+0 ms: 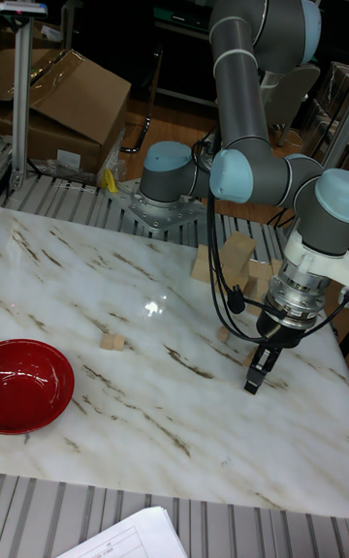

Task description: Stack the blocks into a pyramid shape

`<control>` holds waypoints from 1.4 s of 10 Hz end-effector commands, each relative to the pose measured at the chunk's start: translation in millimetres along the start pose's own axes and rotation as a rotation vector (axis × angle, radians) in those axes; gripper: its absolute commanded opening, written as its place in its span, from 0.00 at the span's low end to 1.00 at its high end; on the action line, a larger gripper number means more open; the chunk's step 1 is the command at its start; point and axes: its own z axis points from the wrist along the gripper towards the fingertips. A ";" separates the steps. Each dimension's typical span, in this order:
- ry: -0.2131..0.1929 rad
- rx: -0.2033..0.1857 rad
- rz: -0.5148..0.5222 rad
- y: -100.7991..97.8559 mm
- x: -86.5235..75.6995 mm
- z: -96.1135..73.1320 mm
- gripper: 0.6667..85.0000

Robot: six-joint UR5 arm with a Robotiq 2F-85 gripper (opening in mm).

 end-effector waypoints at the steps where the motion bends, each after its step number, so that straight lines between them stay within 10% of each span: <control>1: -0.018 -0.001 0.034 -0.9 -3.8 -0.4 0.32; 5: -0.036 0.001 0.095 -0.5 -6.9 -2.1 0.03; 14: -0.019 0.056 0.053 -40.0 18.3 -21.6 0.00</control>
